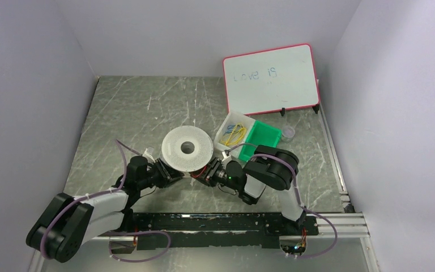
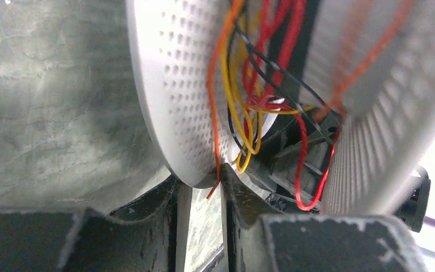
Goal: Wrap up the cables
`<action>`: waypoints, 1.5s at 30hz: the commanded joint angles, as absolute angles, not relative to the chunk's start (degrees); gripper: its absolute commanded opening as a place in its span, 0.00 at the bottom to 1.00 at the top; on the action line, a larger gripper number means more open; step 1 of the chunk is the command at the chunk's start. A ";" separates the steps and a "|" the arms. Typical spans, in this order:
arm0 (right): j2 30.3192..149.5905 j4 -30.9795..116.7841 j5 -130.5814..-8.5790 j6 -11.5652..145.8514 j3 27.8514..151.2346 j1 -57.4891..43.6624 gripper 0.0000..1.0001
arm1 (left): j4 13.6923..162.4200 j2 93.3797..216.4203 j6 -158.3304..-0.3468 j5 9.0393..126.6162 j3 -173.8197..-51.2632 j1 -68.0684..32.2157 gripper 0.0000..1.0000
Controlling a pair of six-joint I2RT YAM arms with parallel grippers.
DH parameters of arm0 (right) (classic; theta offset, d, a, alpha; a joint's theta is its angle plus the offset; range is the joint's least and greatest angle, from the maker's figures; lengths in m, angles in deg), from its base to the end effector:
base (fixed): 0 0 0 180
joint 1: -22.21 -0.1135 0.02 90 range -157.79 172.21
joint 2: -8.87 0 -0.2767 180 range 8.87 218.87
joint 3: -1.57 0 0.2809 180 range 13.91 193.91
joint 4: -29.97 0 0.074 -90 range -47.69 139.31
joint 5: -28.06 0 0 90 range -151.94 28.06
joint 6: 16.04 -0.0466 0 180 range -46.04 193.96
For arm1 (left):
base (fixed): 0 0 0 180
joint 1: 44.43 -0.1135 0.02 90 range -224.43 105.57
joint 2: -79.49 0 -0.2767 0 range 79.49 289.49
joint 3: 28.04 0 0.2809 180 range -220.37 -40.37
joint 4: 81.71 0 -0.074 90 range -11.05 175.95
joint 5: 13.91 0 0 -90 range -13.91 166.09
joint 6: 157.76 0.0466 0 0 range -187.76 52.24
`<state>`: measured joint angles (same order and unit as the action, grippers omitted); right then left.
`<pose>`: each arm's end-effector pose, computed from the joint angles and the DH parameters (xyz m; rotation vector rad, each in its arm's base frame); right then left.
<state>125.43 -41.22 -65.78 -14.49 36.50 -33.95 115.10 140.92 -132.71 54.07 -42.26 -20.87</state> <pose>0.1662 0.2535 0.0613 0.5484 2.1134 1.7534 0.1576 -0.0878 0.0911 -0.5827 2.2800 -1.2607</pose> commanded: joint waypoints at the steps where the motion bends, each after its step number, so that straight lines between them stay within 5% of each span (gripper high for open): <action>1: 123.44 -38.36 -64.64 -12.80 33.88 -34.32 0.30 | 120.57 141.96 -130.28 52.24 -45.52 -20.81 0.28; 12: 125.93 -44.38 -65.78 -14.10 29.83 -34.58 0.30 | 117.99 141.18 -129.17 52.94 -46.43 -21.75 0.32; 24: 120.34 -40.08 -65.09 -11.23 27.31 -35.50 0.30 | 109.19 133.86 -127.53 55.67 -46.15 -22.41 0.51; 45: 111.66 -28.80 -62.04 -5.35 23.76 -36.06 0.34 | 85.80 121.30 -124.28 58.92 -49.33 -22.63 0.58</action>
<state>114.34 -33.11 -64.22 -8.34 24.39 -35.76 93.13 123.70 -126.59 56.82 -45.91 -22.16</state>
